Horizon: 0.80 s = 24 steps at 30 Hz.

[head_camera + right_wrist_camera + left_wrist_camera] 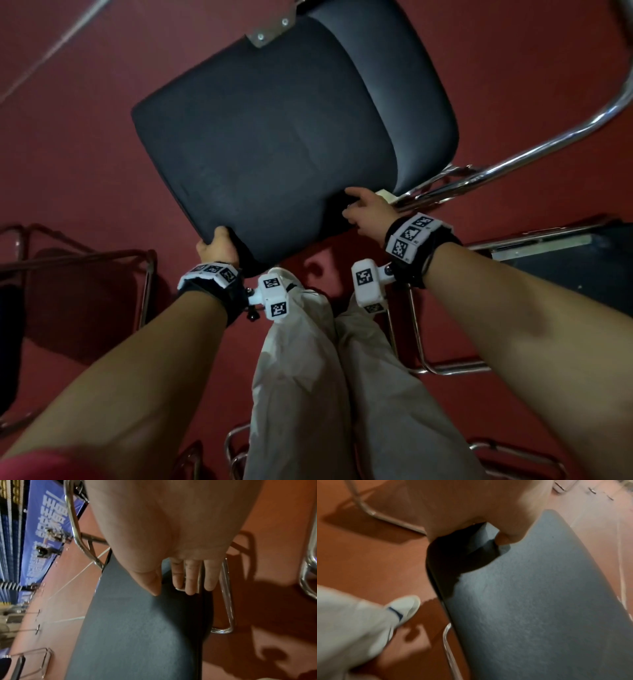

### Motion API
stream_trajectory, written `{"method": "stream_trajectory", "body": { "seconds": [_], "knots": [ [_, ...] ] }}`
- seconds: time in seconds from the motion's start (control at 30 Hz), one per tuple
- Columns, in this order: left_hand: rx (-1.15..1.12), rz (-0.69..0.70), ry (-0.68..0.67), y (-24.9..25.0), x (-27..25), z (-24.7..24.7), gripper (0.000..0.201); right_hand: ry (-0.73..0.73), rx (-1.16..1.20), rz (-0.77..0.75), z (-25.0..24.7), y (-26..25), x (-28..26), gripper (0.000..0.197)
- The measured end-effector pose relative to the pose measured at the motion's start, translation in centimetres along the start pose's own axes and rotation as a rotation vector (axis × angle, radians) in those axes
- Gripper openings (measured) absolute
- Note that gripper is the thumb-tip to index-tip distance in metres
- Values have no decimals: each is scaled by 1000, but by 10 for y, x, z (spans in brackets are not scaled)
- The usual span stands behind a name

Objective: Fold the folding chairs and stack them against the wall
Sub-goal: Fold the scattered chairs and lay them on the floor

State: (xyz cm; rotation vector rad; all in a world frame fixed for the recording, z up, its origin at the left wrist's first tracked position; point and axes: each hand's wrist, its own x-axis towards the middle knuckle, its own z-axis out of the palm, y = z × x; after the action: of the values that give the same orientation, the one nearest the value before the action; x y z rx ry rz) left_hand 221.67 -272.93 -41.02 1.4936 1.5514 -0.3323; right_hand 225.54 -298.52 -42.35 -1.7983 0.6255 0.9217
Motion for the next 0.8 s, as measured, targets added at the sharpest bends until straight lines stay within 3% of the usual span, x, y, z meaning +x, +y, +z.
{"method": "stream_trajectory", "body": {
  "seconds": [0.1, 0.2, 0.33, 0.47, 0.6, 0.7, 0.8],
  "knots": [
    [-53, -58, 20, -9, -13, 3, 83, -8, 69, 16, -13, 2, -13, 48],
    [-73, -94, 32, -23, -19, 6, 73, 16, 132, 31, -35, 11, -27, 34],
    [-73, -197, -175, -35, -53, 23, 18, -11, 254, 155, -74, 32, -38, 15],
    [-120, -330, -277, -48, -92, 55, 23, 161, 490, 252, -116, 55, -52, 13],
    [-76, -348, -452, -60, -111, 87, 10, 358, 619, 170, -151, 60, -62, 22],
    [-72, -356, -560, -61, -109, 100, 9, 401, 718, 37, -172, 53, -60, 24],
    [-112, -357, -574, -66, -97, 111, 22, 410, 776, 6, -182, 45, -58, 56]
  ]
}}
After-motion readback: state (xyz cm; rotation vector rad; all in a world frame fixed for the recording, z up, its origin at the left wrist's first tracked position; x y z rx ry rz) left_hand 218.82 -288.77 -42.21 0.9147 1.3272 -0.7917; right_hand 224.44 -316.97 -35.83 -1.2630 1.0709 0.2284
